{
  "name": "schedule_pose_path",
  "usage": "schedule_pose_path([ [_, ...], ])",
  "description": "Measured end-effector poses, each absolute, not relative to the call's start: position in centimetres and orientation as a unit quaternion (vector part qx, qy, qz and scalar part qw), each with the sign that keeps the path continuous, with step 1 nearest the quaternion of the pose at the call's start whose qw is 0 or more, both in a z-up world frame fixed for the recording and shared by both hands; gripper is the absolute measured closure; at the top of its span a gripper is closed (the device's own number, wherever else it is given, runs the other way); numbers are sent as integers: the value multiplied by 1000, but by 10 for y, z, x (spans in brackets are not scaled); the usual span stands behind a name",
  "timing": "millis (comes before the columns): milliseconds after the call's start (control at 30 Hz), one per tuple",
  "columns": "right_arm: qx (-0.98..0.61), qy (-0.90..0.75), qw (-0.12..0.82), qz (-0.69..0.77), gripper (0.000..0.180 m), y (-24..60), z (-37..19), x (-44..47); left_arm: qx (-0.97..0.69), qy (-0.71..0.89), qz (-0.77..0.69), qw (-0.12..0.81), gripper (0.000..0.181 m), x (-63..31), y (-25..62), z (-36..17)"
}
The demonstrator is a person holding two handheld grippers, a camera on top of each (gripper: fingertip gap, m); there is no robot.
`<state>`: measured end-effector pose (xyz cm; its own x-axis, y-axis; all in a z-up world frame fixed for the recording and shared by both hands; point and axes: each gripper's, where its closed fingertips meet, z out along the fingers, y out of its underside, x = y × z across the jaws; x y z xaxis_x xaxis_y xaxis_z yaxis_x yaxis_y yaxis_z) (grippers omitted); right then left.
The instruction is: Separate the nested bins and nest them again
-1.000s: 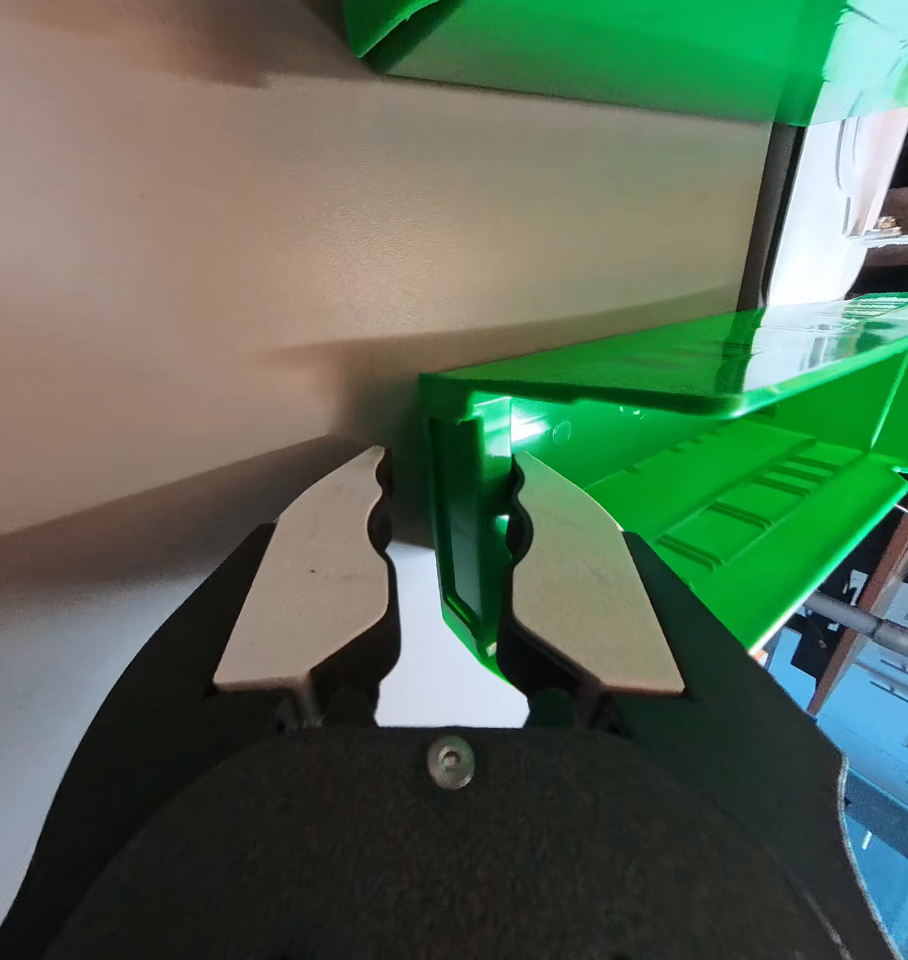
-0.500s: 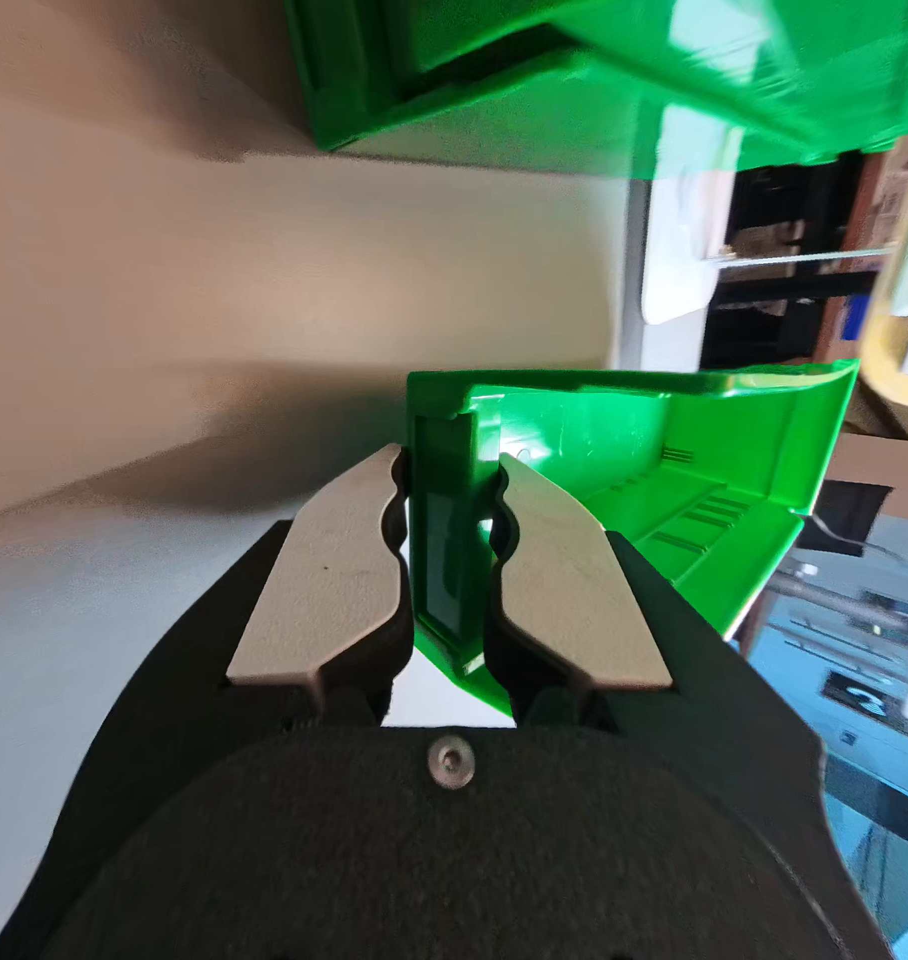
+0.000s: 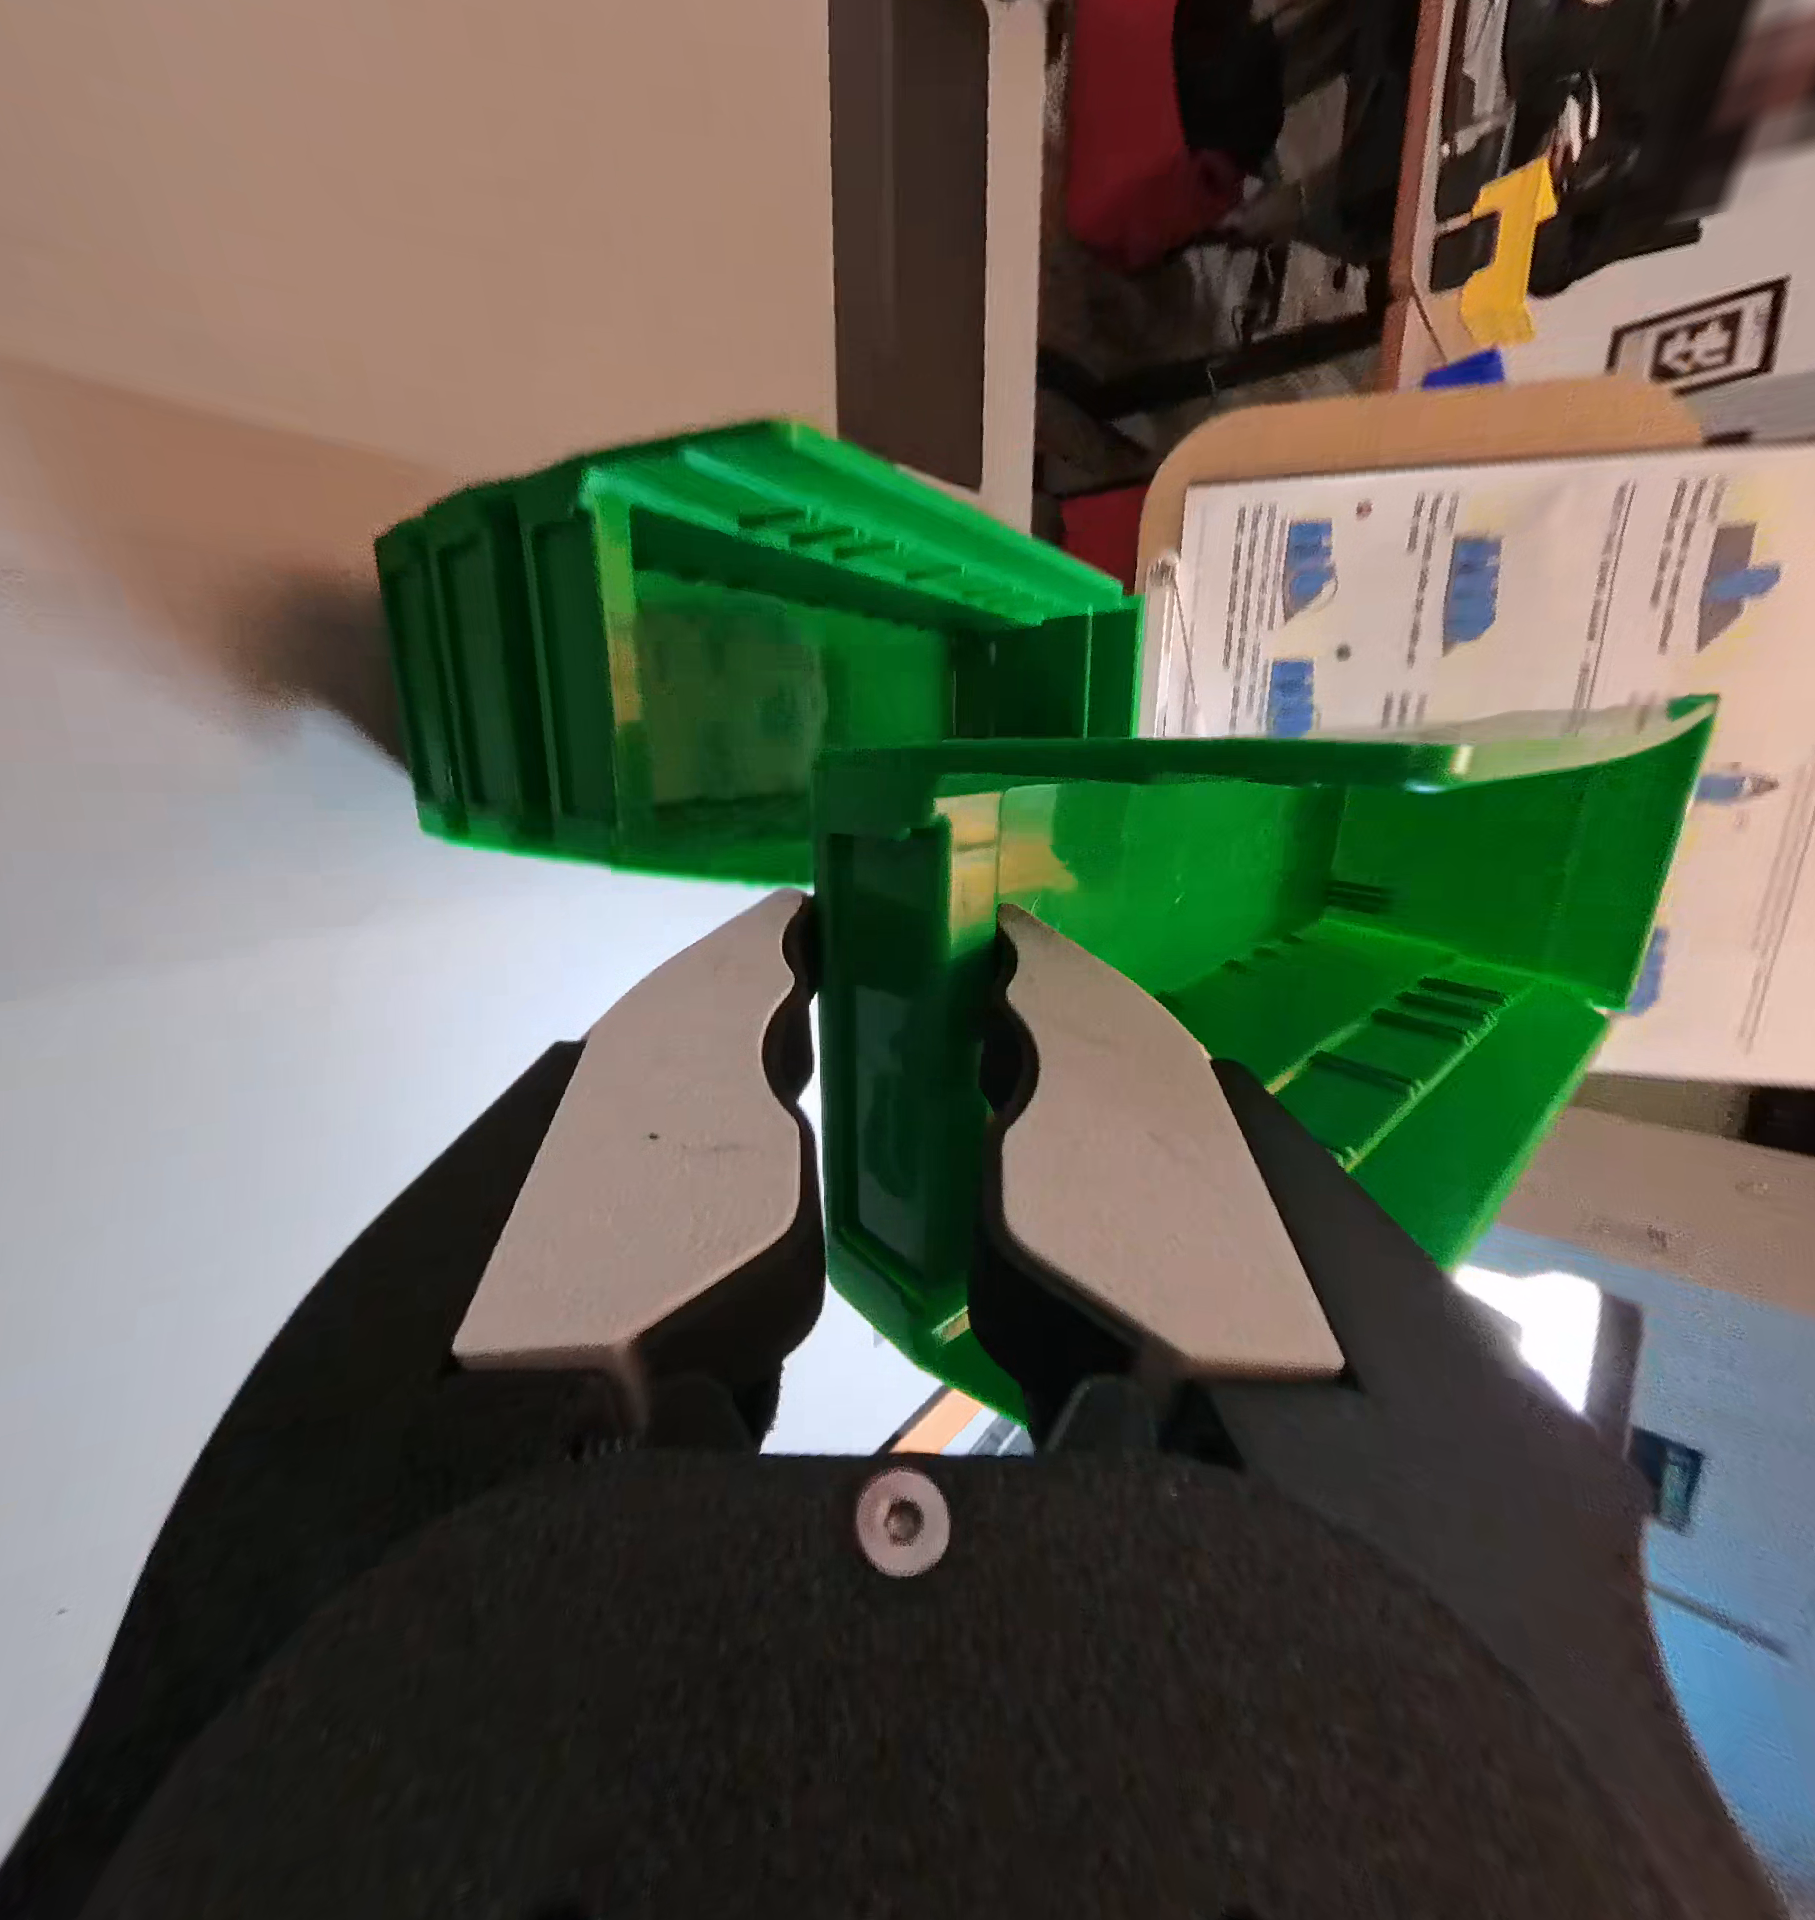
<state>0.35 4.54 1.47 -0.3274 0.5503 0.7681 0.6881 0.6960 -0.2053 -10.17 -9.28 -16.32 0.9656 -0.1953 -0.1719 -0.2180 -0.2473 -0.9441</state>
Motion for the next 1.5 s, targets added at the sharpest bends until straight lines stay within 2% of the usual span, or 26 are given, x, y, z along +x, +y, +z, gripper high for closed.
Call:
schedule_pose_path([
  [300,-371,-841,384,-84,150,43,-22,-55,-786,143,16,601,128,-101,-95,-161],
  [667,-392,-860,322,-50,150,43,-74,-63,-787,150,16,599,128,-98,-96,-162],
  [867,-387,-858,335,-46,149,42,-79,-65,-786,150,17,599,128,-98,-96,-162],
  [1033,-373,-853,361,-56,141,38,-67,-60,-787,151,17,599,128,-98,-96,-162],
  [1133,-384,-854,346,-55,143,35,-64,-53,-789,151,17,595,128,-98,-95,-164],
  [1233,-388,-860,328,-49,153,31,-78,-51,-790,153,20,593,129,-98,-95,-166],
  [1400,-382,-854,352,-37,155,29,-85,-50,-790,149,20,594,129,-99,-95,-165],
  [1500,-403,-826,391,43,143,15,-66,-44,-789,147,19,596,129,-100,-96,-164],
])
